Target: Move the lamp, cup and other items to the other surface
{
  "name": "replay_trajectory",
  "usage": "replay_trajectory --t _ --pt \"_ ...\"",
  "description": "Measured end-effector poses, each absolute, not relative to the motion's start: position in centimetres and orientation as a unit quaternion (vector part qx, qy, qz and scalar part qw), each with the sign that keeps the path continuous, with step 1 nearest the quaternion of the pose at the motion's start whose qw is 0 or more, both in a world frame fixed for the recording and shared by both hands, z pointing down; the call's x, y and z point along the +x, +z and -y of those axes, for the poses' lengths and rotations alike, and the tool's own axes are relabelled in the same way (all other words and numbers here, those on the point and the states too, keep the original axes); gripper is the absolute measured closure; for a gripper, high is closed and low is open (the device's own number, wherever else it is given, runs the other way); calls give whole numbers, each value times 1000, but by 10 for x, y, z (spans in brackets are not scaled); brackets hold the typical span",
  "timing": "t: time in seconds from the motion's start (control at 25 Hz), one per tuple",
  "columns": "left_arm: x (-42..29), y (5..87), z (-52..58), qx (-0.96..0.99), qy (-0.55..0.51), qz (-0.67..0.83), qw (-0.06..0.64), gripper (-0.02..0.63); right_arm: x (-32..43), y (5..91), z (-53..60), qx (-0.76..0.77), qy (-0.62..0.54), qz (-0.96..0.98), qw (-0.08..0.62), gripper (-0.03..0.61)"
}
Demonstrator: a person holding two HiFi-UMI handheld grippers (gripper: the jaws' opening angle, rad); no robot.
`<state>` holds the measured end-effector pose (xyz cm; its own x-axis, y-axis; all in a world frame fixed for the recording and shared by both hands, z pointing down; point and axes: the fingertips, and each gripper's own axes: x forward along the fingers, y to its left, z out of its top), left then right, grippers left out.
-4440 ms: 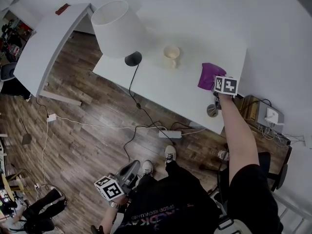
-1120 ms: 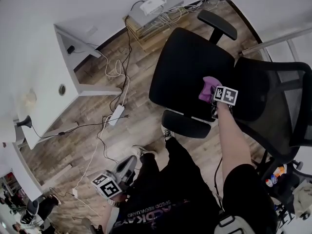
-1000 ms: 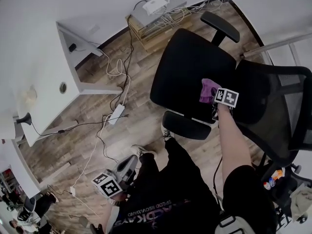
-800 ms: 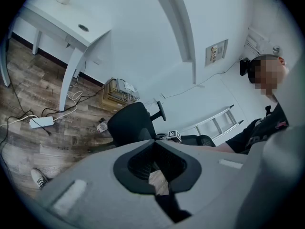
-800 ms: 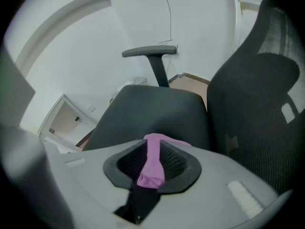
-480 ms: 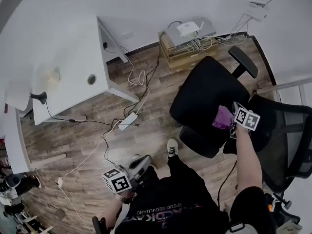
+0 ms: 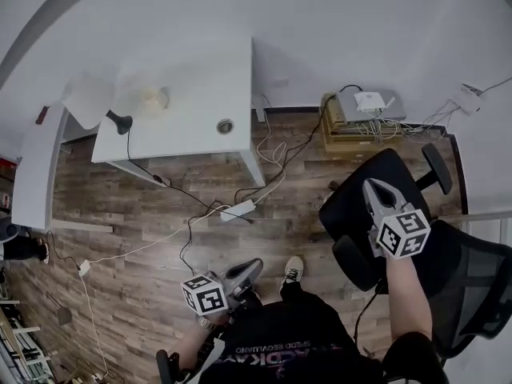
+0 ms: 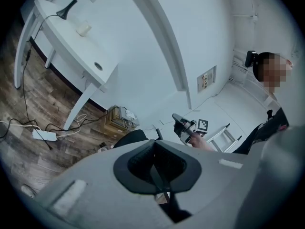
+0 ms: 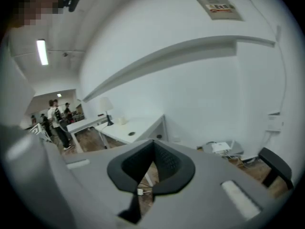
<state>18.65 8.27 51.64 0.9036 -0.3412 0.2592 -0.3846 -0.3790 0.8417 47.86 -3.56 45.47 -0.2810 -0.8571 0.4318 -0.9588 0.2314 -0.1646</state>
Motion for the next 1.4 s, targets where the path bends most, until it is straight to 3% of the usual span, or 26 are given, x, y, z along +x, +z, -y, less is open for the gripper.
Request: replay_trajectory --t 0.36,0.64,1.4 --pt "80 502 -67 828 -32 270 490 617 208 443 18 384 213 892 110 575" --pt "2 489 -57 827 -66 293 476 617 63 452 -40 279 280 913 101 575" --pt "-104 485 -65 825 -111 279 479 617 -64 473 -75 228 301 918 120 575"
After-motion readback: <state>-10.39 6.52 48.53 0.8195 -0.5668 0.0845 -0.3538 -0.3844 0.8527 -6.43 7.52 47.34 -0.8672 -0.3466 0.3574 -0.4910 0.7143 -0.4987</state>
